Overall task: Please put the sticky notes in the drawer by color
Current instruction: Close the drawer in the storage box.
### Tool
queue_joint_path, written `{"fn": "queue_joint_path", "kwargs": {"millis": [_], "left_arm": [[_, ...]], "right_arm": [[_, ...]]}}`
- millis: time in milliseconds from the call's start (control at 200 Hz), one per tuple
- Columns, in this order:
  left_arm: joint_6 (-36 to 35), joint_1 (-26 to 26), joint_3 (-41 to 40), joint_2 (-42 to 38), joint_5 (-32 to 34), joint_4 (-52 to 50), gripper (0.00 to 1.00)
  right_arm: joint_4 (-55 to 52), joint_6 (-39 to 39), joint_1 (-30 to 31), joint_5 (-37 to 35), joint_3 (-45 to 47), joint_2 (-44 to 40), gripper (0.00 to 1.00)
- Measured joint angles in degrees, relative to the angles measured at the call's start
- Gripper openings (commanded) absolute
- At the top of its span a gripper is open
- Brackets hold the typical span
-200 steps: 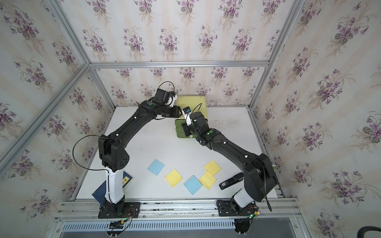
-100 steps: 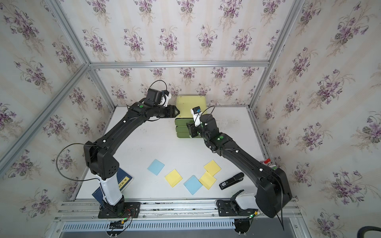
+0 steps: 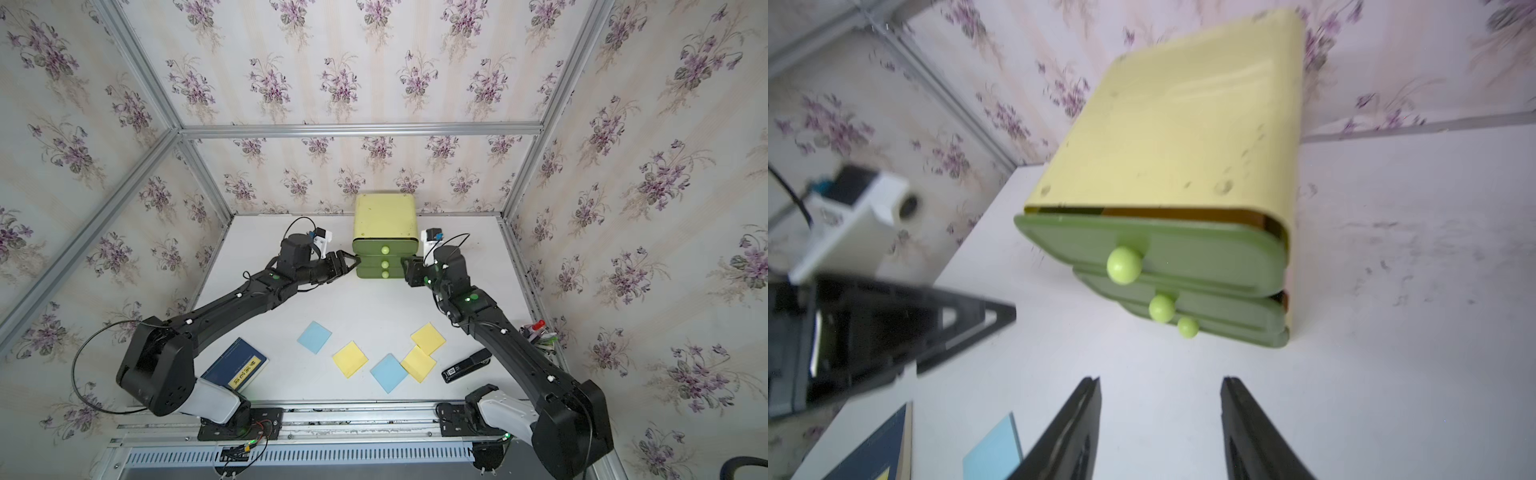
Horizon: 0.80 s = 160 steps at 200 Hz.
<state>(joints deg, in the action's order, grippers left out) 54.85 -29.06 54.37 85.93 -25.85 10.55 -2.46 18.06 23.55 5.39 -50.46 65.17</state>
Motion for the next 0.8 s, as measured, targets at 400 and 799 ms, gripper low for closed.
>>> {"fn": "queue_joint_path", "kwargs": {"millis": [400, 799], "left_arm": [[28.6, -5.8, -14.3, 17.6, 10.6, 43.4, 0.68], [34.1, -14.2, -10.1, 25.1, 23.8, 53.5, 0.67]], "right_arm": [[4.5, 4.0, -2.5, 7.5, 8.6, 0.9, 0.47], [7.8, 3.9, -4.8, 5.1, -4.9, 5.6, 0.51]]}}
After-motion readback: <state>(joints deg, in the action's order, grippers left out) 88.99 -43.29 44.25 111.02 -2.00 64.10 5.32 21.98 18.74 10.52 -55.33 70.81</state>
